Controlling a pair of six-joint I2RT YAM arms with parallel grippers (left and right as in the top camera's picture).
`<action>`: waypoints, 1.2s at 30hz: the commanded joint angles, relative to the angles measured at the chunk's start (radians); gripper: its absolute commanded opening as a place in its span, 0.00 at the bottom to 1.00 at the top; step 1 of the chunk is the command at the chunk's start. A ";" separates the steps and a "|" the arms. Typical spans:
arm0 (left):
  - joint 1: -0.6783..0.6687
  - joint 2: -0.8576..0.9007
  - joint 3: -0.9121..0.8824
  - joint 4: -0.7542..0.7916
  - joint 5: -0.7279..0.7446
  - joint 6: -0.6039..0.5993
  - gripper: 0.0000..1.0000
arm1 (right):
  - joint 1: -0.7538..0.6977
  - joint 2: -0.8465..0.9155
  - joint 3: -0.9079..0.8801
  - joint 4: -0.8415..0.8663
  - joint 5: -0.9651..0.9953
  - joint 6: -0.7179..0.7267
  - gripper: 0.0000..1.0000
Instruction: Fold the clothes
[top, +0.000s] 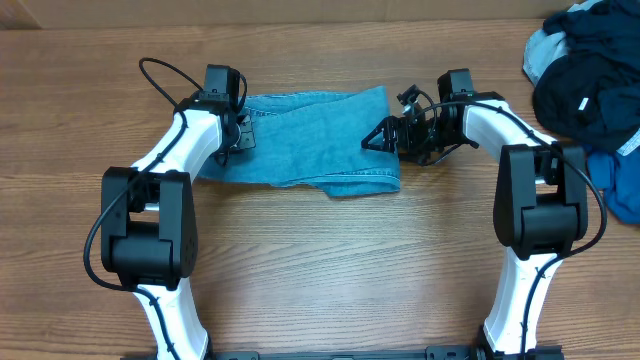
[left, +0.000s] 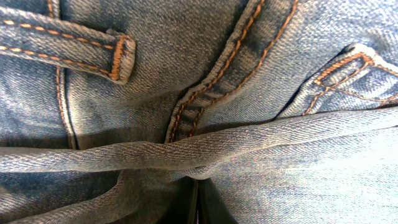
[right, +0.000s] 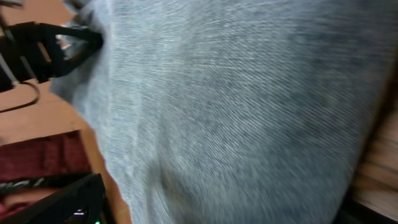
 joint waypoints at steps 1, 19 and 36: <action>0.005 0.056 0.000 0.008 0.041 -0.006 0.04 | 0.048 0.036 -0.010 0.037 -0.092 0.055 1.00; 0.002 -0.066 0.317 -0.156 0.041 -0.034 0.04 | -0.200 0.026 0.457 -0.394 0.492 0.205 0.04; 0.002 -0.260 0.331 -0.148 0.047 -0.008 0.04 | 0.042 0.033 0.787 -0.468 0.885 0.304 0.04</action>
